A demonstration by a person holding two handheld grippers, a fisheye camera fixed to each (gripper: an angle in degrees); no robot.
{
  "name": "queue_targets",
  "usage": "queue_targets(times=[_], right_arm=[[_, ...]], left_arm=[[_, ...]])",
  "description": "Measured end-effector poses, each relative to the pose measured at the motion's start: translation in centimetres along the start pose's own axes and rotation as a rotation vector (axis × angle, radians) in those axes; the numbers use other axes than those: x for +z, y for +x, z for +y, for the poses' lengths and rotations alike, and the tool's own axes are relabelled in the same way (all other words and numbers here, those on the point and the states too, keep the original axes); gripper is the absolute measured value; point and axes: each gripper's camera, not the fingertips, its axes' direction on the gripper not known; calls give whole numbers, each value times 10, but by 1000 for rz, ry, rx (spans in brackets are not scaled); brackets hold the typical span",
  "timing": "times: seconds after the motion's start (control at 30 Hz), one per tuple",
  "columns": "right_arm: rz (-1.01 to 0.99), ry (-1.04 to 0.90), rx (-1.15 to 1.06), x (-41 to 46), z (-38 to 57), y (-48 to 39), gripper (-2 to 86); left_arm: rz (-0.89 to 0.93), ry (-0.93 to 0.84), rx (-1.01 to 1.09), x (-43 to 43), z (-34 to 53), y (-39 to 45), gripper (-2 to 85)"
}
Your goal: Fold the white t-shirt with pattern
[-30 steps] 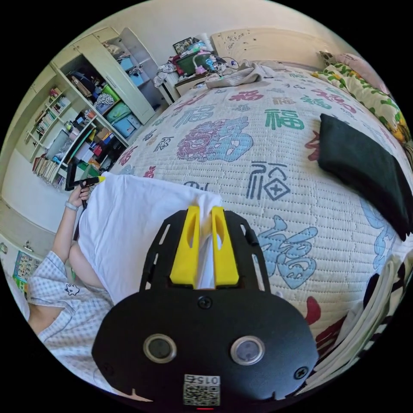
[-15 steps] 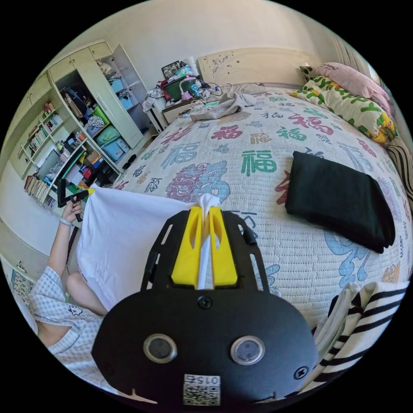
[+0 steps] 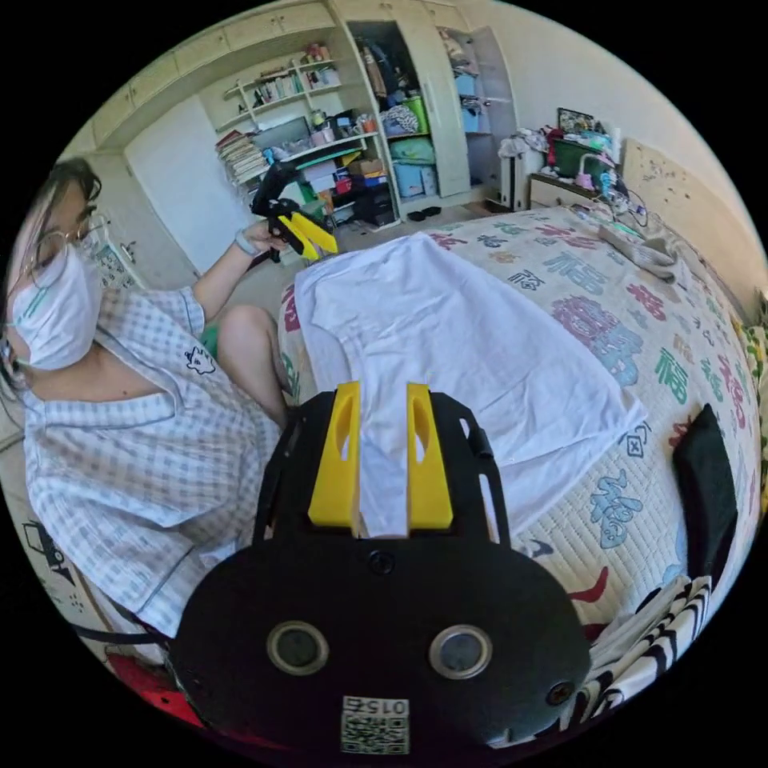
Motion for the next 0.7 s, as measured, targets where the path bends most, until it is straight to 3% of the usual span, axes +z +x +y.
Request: queue_targets(times=[0.07, 0.2, 0.23, 0.33, 0.43, 0.7], right_arm=[[39, -99, -54, 43, 8, -23, 93], [164, -303, -81, 106, 19, -38, 94], [182, -301, -75, 118, 23, -39, 87], [194, -261, -58, 134, 34, -40, 69], [195, -241, -36, 149, 42, -37, 34], [213, -193, -89, 181, 49, -50, -7]], left_arm=[[-19, -83, 95, 26, 14, 37, 108], [-35, -101, 82, 64, 44, 40, 94], [-61, -167, 91, 74, 48, 42, 87], [-145, -111, 116, 72, 59, 41, 57], [-109, -72, 67, 72, 68, 24, 14], [-71, 39, 82, 60, 78, 19, -1]])
